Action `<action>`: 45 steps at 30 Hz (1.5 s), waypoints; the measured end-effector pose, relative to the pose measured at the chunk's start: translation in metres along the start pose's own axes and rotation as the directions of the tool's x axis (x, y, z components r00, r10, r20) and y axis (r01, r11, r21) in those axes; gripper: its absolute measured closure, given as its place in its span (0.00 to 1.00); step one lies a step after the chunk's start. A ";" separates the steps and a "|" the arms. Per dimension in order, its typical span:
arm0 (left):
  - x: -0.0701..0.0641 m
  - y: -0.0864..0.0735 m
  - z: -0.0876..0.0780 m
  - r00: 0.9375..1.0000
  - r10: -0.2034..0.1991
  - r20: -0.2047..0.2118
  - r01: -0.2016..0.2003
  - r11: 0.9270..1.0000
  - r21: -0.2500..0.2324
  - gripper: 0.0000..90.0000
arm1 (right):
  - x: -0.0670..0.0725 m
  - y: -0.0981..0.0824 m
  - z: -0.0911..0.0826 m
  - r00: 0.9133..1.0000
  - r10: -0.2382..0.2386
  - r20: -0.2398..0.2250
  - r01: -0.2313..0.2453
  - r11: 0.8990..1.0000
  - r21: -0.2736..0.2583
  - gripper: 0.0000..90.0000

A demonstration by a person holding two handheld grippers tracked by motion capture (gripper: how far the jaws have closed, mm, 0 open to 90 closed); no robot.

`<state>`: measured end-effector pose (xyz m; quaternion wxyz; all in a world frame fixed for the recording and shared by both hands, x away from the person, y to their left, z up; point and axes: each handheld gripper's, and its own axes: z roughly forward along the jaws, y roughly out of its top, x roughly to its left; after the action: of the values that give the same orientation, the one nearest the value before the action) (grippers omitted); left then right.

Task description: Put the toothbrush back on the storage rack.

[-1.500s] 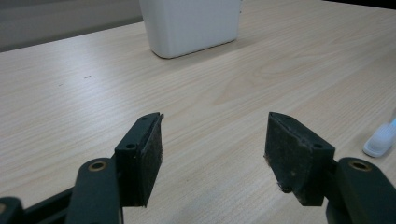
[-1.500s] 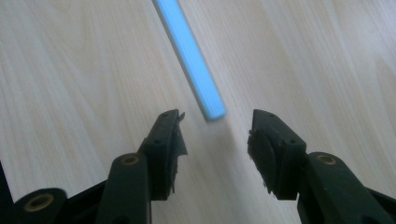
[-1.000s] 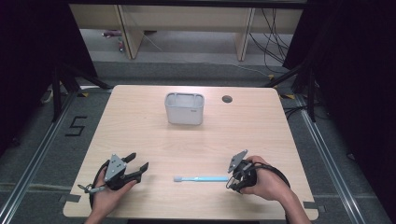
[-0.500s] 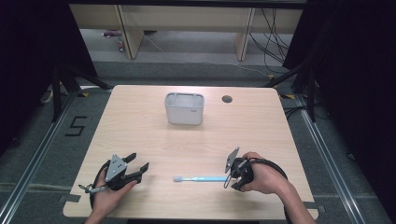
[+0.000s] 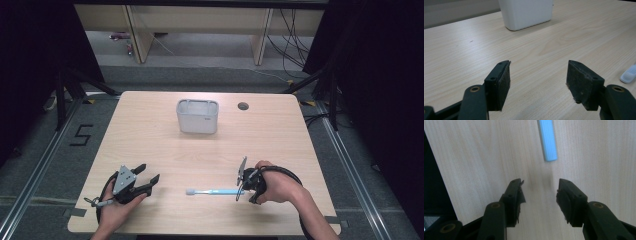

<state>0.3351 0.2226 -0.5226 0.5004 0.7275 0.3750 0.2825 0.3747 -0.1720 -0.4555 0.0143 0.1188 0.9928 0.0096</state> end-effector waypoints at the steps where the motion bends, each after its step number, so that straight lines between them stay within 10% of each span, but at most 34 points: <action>1: 0.000 0.000 0.000 1.000 0.000 0.000 0.000 1.000 -0.001 0.39 | 0.001 0.002 -0.001 1.000 0.009 0.009 -0.009 1.000 0.013 0.61; 23: 0.000 0.000 0.000 1.000 -0.001 0.010 0.001 1.000 -0.012 0.39 | -0.006 0.047 0.006 0.990 -0.142 0.017 0.142 0.990 -0.013 0.65; 45: 0.000 0.000 0.000 1.000 0.006 0.010 -0.005 1.000 -0.011 0.39 | -0.003 0.073 0.008 0.982 -0.190 0.012 0.190 0.982 -0.015 0.72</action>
<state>0.3351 0.2227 -0.5230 0.5055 0.7272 0.3688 0.2821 0.3952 -0.1022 -0.4620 0.0214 0.0234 0.9994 0.0153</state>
